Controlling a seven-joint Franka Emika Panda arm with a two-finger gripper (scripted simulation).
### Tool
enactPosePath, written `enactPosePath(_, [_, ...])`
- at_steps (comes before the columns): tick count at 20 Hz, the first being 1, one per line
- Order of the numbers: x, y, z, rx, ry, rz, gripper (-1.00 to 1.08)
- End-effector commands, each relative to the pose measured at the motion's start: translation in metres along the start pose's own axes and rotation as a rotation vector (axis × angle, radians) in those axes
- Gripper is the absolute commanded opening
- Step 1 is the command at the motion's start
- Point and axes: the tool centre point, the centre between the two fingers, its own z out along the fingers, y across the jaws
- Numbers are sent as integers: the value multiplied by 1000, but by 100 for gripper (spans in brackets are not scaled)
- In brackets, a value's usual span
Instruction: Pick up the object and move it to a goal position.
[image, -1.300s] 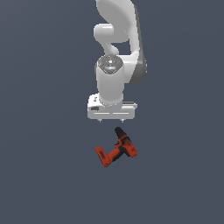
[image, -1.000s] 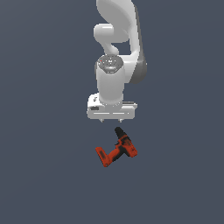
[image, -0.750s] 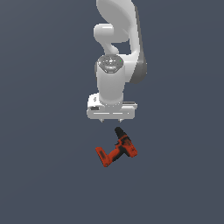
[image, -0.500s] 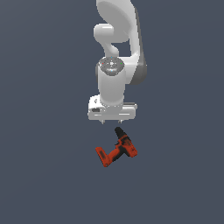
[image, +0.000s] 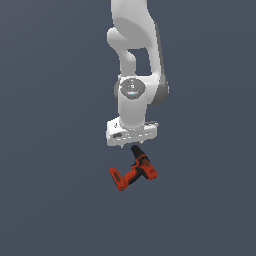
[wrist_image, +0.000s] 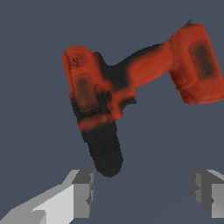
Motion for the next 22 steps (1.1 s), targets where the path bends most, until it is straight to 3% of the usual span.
enactPosePath(1, [1, -7, 14, 6, 5, -69, 68])
enactPosePath(11, [2, -27, 53, 28, 25, -263, 68])
enactPosePath(22, [2, -31, 64, 33, 29, -298, 68])
